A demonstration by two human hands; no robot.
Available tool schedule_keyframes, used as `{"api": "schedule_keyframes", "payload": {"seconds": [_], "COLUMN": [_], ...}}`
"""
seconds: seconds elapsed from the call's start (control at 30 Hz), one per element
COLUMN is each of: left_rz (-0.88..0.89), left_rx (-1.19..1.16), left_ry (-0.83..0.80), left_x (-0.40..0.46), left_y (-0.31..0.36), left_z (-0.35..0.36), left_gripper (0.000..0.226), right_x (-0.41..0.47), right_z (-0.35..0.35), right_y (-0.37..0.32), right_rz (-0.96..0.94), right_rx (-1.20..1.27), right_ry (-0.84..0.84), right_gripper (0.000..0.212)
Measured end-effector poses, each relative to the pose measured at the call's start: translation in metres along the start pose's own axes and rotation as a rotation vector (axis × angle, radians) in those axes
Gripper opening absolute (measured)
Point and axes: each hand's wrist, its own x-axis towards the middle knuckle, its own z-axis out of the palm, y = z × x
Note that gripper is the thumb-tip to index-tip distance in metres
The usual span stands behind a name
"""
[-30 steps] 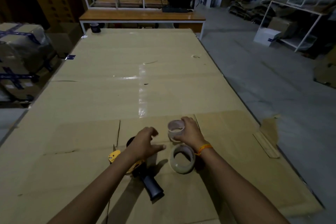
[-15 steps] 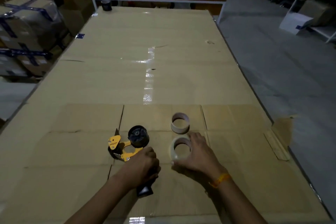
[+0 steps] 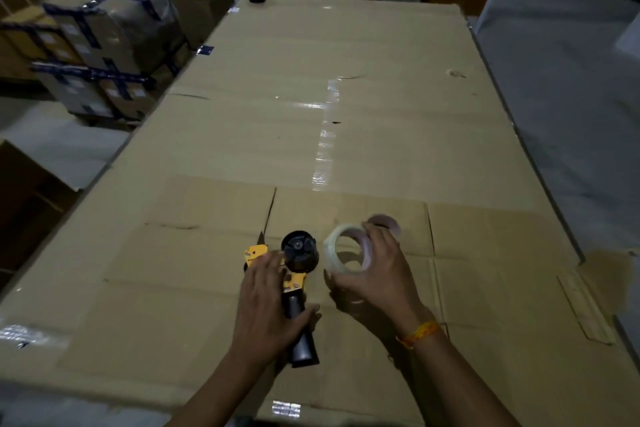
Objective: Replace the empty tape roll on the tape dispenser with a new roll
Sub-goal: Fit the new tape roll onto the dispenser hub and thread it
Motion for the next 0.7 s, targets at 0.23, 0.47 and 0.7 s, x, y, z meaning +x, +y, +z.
{"api": "schedule_keyframes", "payload": {"seconds": [0.23, 0.47, 0.7], "left_rz": [-0.570, -0.494, -0.332], "left_rx": [-0.294, -0.436, -0.430], "left_ry": [0.023, -0.104, -0.102], "left_x": [-0.017, -0.002, 0.010], "left_y": [-0.016, -0.034, -0.047], "left_z": [-0.014, -0.016, -0.016], "left_gripper": [0.155, 0.156, 0.134], "right_x": [0.041, 0.049, 0.051], "right_z": [0.029, 0.044, 0.059], "right_y": [-0.051, -0.071, -0.082], "right_rz": [-0.110, -0.118, -0.096], "right_rx": [-0.093, -0.178, -0.285], "right_ry": [-0.147, -0.212, -0.205], "right_gripper": [0.107, 0.104, 0.105]}}
